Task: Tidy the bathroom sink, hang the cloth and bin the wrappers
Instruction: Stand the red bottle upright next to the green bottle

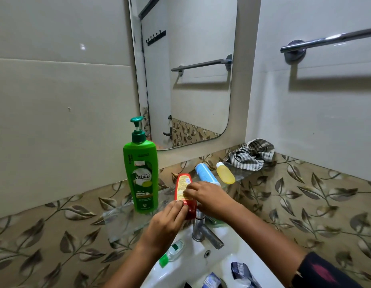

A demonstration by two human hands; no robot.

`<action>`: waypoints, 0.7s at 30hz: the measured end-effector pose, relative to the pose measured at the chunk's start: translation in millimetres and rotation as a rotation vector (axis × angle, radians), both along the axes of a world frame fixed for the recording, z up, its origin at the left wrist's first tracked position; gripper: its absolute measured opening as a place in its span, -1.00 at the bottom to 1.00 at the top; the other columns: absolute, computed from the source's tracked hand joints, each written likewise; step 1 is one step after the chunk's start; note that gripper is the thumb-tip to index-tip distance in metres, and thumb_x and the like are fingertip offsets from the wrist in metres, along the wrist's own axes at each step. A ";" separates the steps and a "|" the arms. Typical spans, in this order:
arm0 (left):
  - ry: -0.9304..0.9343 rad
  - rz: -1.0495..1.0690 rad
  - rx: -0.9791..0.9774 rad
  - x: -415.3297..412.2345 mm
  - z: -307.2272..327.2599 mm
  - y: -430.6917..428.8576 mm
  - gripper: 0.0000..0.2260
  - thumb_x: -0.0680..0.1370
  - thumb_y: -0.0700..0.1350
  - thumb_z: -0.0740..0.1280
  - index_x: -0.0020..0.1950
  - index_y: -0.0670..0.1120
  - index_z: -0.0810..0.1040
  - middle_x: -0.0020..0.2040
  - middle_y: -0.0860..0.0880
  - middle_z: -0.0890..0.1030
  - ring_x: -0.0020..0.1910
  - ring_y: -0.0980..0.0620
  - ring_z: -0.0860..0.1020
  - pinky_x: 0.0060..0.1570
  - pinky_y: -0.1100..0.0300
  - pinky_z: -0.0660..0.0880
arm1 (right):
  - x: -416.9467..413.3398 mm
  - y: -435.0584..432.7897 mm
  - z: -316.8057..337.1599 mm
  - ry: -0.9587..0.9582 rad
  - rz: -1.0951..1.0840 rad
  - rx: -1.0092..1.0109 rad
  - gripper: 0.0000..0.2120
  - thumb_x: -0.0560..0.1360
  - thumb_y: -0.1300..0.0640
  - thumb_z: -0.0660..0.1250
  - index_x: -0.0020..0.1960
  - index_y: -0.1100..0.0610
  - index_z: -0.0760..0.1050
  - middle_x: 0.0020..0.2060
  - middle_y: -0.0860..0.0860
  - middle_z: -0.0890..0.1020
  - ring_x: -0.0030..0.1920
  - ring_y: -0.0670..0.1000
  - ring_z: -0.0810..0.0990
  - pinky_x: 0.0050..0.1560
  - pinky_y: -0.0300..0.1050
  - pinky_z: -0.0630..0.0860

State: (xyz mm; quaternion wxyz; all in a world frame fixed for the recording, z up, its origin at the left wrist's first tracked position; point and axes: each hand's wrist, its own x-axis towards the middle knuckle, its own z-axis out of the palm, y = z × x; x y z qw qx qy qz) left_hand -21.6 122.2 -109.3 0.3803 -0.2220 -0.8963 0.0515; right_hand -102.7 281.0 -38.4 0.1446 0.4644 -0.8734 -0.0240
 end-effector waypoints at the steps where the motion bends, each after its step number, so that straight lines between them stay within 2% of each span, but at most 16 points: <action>1: 0.005 0.002 0.004 -0.8 0.4 0.7 -0.56 0.26 -0.20 0.58 0.09 -0.24 0.57 -0.02 -0.20 0.66 -0.07 -0.13 0.65 -0.28 0.13 0.63 | 0.0 -1.0 -1.0 0.010 0.002 0.004 -0.58 0.50 0.19 0.29 0.33 0.10 0.32 0.28 0.09 0.46 0.24 0.11 0.45 0.20 0.00 0.41; 4: 0.011 -0.015 0.031 -1.0 2.7 2.7 -0.60 0.28 -0.17 0.59 0.05 -0.23 0.60 -0.05 -0.18 0.67 -0.09 -0.09 0.65 -0.29 0.15 0.63 | -0.4 -0.8 -3.1 0.017 0.021 -0.004 -0.63 0.50 0.16 0.29 0.29 0.12 0.34 0.21 0.10 0.48 0.18 0.11 0.48 0.15 -0.02 0.42; 9: 0.030 -0.046 0.113 7.0 17.7 8.0 -0.59 0.23 -0.18 0.60 0.02 -0.24 0.62 -0.08 -0.18 0.68 -0.12 -0.08 0.67 -0.21 0.14 0.64 | -2.5 12.6 -2.8 -0.068 0.062 -0.114 -0.56 0.50 0.14 0.29 0.35 0.05 0.30 0.28 0.03 0.46 0.24 0.06 0.45 0.22 -0.02 0.42; 12: 0.105 -0.091 0.187 10.9 34.0 13.0 -0.71 0.34 -0.25 0.49 0.04 -0.27 0.62 -0.06 -0.20 0.68 -0.10 -0.10 0.67 -0.14 0.11 0.63 | -3.7 24.1 3.1 -0.146 0.114 -0.229 -0.53 0.48 0.14 0.32 0.36 0.04 0.32 0.29 0.01 0.46 0.26 0.03 0.45 0.22 -0.03 0.46; 15: 0.126 -0.123 0.257 13.3 56.4 21.2 -0.72 0.48 -0.15 0.28 0.06 -0.30 0.61 -0.03 -0.21 0.68 -0.07 -0.10 0.67 -0.06 0.10 0.62 | -5.6 31.2 15.2 -0.264 0.164 -0.365 -0.58 0.46 0.20 0.34 0.31 0.08 0.38 0.24 0.03 0.52 0.23 0.02 0.49 0.24 0.00 0.46; 18: 0.110 -0.103 0.325 9.5 79.4 26.5 -0.70 0.48 -0.15 0.26 0.07 -0.33 0.59 0.00 -0.27 0.66 -0.06 -0.15 0.66 -0.07 0.02 0.63 | -9.9 32.2 23.9 -0.381 0.195 -0.544 -0.69 0.47 0.23 0.35 0.20 0.17 0.47 0.11 0.09 0.60 0.13 0.05 0.55 0.18 0.06 0.49; 21: 0.073 -0.045 0.347 0.4 104.1 28.6 -0.74 0.46 -0.22 0.35 0.08 -0.34 0.57 0.00 -0.31 0.65 -0.09 -0.21 0.66 -0.04 -0.02 0.60 | -14.5 27.3 29.4 -0.495 0.175 -0.690 -0.68 0.50 0.23 0.33 0.25 0.13 0.47 0.11 0.09 0.61 0.09 0.03 0.57 0.16 -0.11 0.53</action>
